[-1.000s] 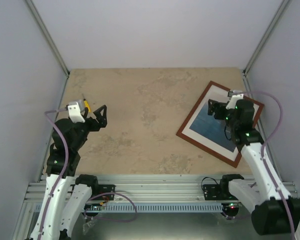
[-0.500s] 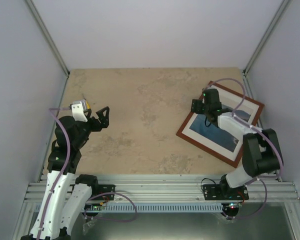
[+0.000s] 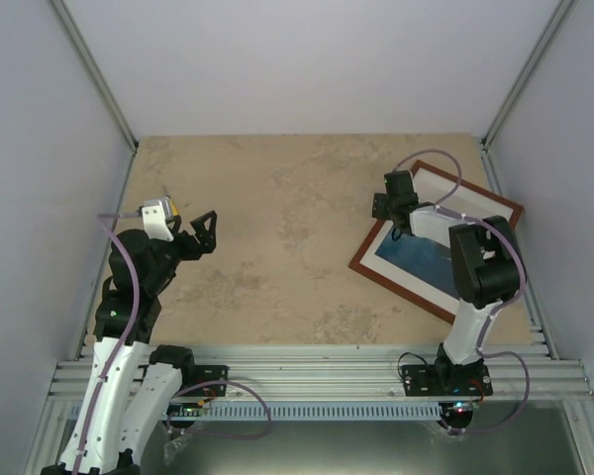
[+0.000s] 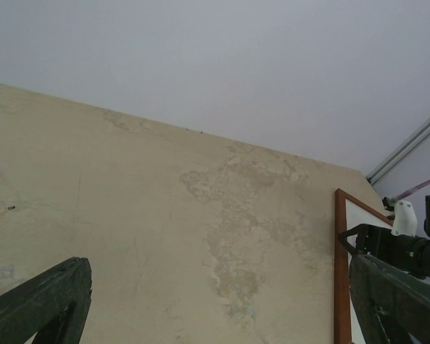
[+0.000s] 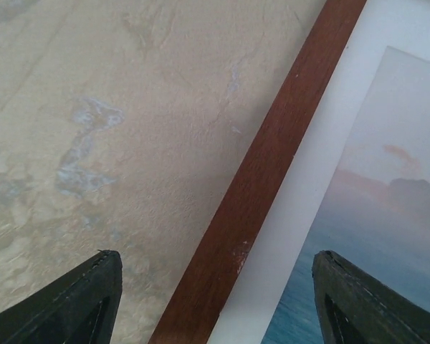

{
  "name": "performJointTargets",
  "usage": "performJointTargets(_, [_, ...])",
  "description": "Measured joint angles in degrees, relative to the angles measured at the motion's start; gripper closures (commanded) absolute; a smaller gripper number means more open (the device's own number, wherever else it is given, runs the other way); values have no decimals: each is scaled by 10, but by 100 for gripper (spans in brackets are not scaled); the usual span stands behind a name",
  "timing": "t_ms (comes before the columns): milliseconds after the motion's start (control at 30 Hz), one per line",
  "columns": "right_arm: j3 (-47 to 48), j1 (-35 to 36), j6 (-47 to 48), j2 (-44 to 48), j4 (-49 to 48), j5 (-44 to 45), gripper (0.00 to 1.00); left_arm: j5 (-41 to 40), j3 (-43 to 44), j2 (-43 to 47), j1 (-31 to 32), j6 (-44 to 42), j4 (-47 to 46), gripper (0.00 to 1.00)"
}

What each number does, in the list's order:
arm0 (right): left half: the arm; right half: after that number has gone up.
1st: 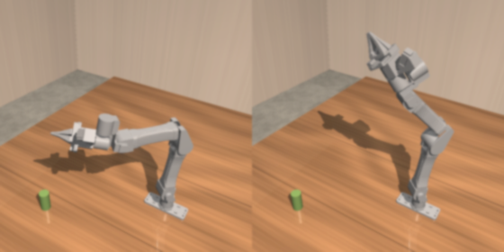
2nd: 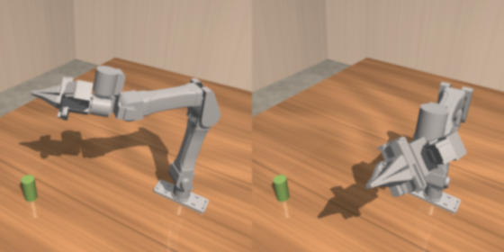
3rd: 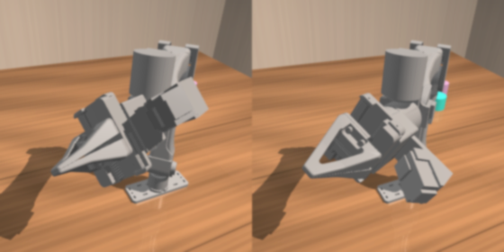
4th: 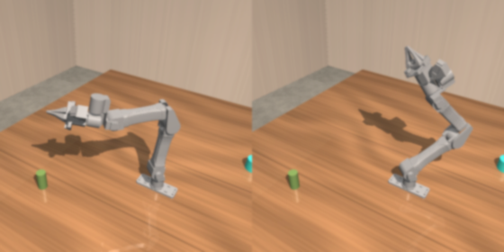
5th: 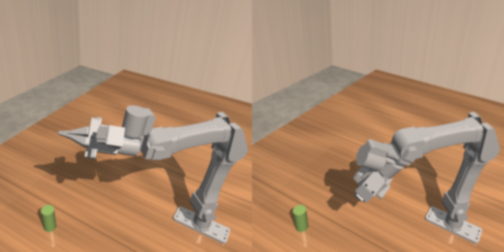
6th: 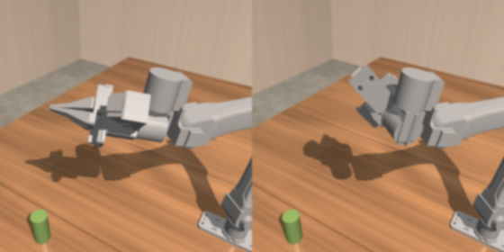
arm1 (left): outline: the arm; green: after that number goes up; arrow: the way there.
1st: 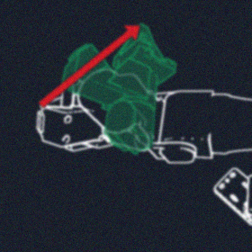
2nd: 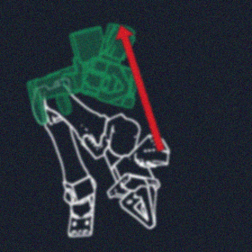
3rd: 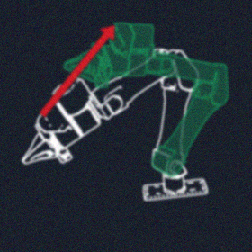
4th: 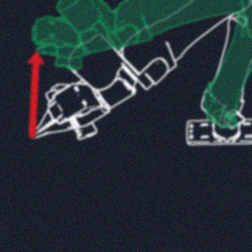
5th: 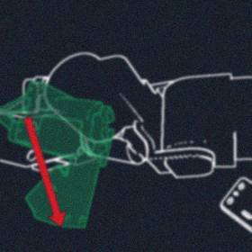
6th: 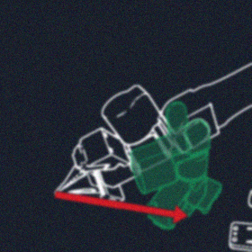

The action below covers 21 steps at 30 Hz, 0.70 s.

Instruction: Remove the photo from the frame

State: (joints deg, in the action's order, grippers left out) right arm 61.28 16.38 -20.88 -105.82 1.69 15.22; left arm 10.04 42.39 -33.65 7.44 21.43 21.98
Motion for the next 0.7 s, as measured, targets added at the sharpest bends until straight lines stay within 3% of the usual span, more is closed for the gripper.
performJointTargets(433, [22,0,-16,-63,-3,0,35,4,0,-3,0,0,0,1])
performJointTargets(700, [30,5,-16,-73,-6,-12,46,6,0,-3,0,0,0,1])
